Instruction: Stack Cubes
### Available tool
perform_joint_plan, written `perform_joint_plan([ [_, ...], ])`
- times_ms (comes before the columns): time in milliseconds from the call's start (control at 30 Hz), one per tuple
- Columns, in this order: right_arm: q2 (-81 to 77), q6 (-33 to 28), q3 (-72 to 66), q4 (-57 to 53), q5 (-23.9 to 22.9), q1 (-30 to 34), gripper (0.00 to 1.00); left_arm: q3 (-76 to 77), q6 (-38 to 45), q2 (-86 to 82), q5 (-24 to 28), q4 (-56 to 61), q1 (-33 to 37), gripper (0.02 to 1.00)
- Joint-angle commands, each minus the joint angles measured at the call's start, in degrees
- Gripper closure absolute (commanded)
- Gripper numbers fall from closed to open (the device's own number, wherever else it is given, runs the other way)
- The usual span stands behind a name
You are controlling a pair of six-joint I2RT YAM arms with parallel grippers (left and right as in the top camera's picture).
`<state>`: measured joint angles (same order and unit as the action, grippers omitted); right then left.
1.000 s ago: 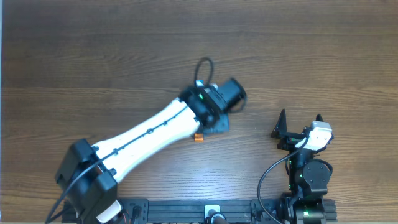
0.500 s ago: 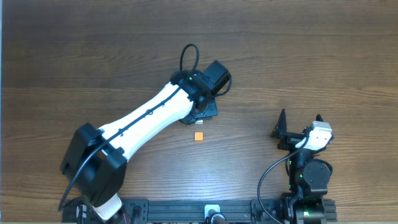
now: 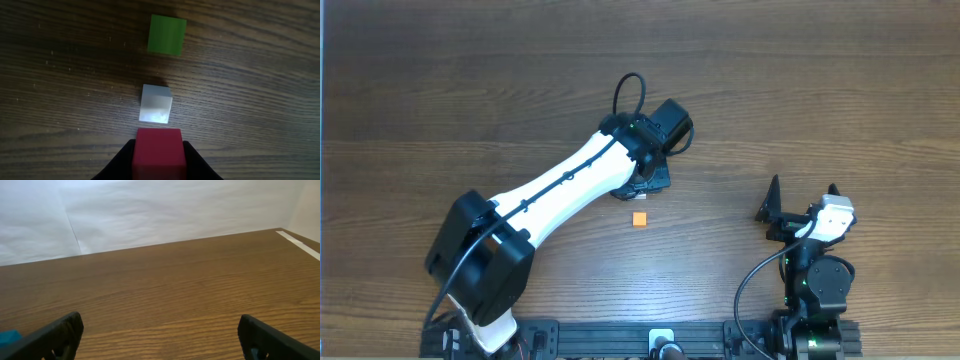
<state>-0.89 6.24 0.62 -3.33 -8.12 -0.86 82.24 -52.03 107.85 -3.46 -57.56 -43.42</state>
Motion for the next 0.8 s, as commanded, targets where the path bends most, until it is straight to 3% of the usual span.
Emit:
perform_joint_plan([
  [33,0.6,0.5,-0.3,-0.1,-0.6,-0.3,0.009,-0.7,2.7,0.7,-0.7,0.3,0.2,0.836],
  [367,0.6,0.5,-0.3,-0.1,-0.6,-0.3,0.007,-0.7,9.4,2.0,0.9,2.1,0.2,0.836],
  [800,0.6,0.5,-0.3,-0.1,-0.5,-0.3,0.009,-0.7,9.6,4.5,1.1,1.7,0.2,0.825],
])
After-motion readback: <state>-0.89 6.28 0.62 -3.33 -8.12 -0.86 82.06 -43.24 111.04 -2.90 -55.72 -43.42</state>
